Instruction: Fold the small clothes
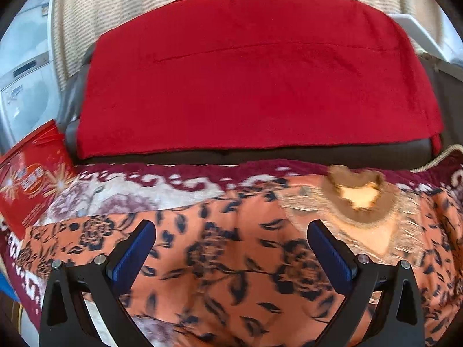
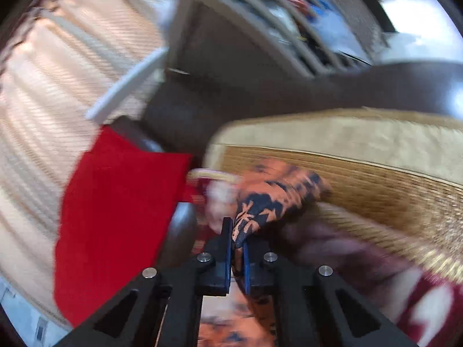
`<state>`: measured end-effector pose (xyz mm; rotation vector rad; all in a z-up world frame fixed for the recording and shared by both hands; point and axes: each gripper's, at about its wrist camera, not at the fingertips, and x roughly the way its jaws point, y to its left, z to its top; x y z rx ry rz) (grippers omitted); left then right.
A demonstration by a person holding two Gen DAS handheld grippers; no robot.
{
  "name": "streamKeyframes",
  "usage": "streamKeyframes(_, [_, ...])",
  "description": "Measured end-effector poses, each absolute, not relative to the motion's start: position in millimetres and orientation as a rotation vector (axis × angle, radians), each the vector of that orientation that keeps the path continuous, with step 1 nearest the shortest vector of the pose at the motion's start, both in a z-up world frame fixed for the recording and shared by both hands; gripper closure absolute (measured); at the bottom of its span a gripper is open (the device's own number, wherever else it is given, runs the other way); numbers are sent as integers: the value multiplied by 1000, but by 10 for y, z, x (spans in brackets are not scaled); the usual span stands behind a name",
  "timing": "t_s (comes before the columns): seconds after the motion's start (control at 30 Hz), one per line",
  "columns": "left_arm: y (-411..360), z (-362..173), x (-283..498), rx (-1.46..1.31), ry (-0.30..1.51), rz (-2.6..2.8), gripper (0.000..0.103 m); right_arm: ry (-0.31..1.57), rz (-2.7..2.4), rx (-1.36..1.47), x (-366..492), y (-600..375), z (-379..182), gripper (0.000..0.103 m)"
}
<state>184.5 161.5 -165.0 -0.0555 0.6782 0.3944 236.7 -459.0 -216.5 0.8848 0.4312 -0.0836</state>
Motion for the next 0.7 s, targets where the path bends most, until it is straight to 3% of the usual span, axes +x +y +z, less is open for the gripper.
streamKeyframes(0.3, [2342,-1692,1733,-109,726,547,0,291,315,831,2396,-3211,-1223,97])
streamKeyframes(0.5, [2768,-1549,1479,-183,681,596,0,392,547,792,2780,-1862,-960,97])
streamKeyframes(0.7, [3145,-1471,1263,-252,650,651,0,576,761,746,2941,-282,-1223,97])
